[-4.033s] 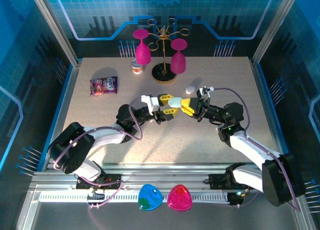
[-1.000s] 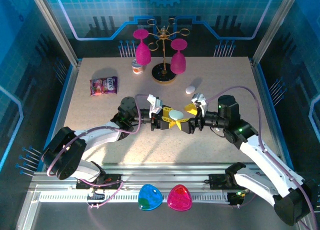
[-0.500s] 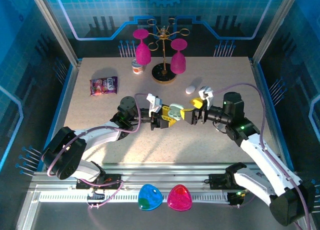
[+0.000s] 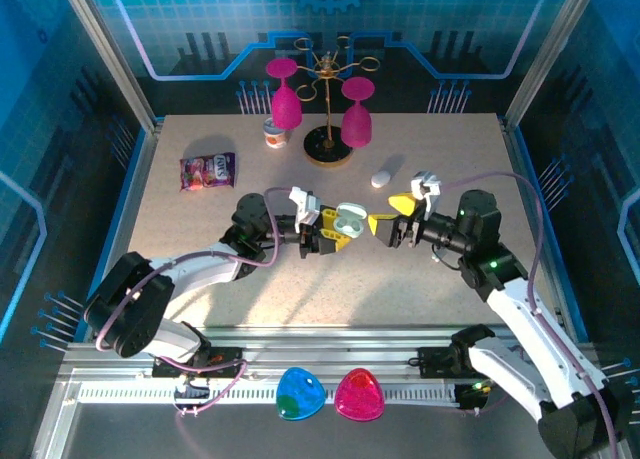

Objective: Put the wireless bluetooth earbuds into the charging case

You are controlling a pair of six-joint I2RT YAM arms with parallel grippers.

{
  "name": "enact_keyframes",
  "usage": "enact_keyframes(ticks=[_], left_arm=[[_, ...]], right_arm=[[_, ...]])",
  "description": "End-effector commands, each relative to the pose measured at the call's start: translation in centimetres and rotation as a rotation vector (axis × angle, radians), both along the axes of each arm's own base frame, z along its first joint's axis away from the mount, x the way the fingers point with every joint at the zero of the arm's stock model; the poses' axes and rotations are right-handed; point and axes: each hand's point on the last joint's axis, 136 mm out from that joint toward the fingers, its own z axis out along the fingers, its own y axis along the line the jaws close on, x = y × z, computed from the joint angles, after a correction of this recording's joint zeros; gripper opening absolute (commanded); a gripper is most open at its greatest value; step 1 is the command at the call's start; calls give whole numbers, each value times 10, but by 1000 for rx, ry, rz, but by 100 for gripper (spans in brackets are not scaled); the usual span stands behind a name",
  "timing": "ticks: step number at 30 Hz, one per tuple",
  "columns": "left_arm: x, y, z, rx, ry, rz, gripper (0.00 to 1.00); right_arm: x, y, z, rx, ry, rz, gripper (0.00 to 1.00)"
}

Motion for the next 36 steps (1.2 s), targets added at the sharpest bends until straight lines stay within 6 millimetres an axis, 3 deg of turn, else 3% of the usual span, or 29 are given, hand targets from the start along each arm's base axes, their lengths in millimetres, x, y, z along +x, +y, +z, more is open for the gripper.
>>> enact_keyframes(ticks=[1, 5, 9, 14, 22, 23, 29, 36], left_arm=[[10, 9, 4, -50, -22, 42, 27], [14, 14, 1, -55, -19, 76, 27], [13, 16, -3, -33, -29, 94, 27], [12, 17, -5, -7, -38, 100, 28], [11, 16, -9, 3, -29, 92, 28], [11, 16, -9, 4, -30, 92, 28], [12, 15, -12, 9, -23, 90, 28], [12, 14, -12, 10, -23, 82, 28]], right_arm=[[19, -29, -11, -2, 29, -184, 97], [40, -81, -52, -75, 208, -450, 98], [47, -104, -101, -204, 414, -547, 95], [61, -103, -148, -312, 547, -498, 94], [108, -101, -197, -309, 702, -462, 84], [120, -100, -193, -285, 700, -464, 83], [154, -91, -213, -239, 750, -438, 81], [169, -89, -235, -239, 793, -423, 81]])
